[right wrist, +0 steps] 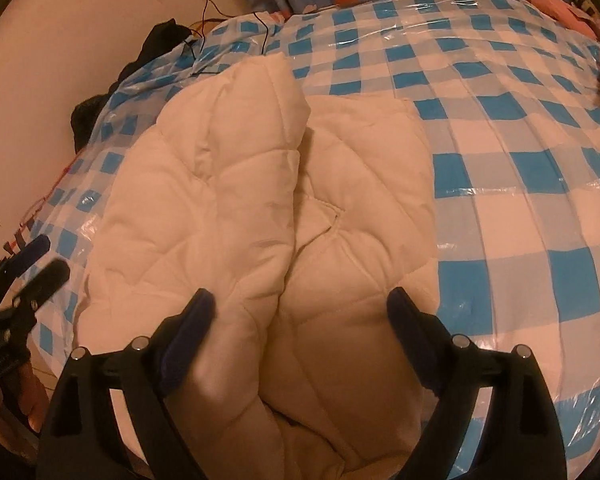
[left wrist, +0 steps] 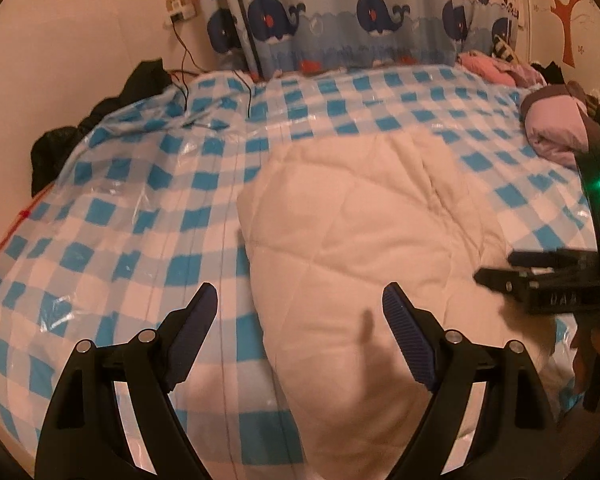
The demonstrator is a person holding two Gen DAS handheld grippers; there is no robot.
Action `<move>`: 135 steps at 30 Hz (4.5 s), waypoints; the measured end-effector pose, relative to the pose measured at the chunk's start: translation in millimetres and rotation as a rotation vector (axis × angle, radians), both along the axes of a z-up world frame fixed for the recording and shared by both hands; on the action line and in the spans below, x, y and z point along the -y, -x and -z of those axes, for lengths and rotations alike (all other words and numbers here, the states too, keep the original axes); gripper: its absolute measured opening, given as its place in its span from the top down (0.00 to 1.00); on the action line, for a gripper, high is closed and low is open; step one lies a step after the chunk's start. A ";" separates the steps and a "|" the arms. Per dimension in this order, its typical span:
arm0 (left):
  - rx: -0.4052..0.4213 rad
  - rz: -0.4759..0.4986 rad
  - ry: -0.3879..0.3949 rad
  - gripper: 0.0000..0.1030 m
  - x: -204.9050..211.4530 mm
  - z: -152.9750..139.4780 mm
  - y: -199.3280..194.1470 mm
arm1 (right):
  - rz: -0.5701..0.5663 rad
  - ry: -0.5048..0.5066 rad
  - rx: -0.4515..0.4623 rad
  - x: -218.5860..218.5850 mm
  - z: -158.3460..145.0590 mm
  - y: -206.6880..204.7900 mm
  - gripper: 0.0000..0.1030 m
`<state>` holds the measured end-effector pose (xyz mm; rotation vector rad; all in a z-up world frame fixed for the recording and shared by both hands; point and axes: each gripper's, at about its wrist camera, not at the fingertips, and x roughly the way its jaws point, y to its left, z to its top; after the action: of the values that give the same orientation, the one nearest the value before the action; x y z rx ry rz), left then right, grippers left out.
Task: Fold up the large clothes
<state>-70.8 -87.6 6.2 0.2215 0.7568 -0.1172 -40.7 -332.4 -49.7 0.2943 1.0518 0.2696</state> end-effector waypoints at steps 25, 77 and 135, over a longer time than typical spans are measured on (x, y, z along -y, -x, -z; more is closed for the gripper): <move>-0.031 0.063 -0.002 0.22 23.5 28.0 -11.8 | 0.002 -0.053 0.073 -36.1 1.6 -86.3 0.11; -0.310 -0.042 0.350 0.14 -89.3 59.3 -41.3 | 0.060 -0.273 0.122 -11.9 -58.4 -63.6 0.05; -0.096 -0.105 0.139 0.10 -70.9 4.9 32.6 | 0.121 0.144 0.176 -99.9 -80.8 48.7 0.05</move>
<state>-103.4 -16.7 1.3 0.0437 0.8504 -0.0807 -89.4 -232.5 31.1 0.2000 0.8712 0.1075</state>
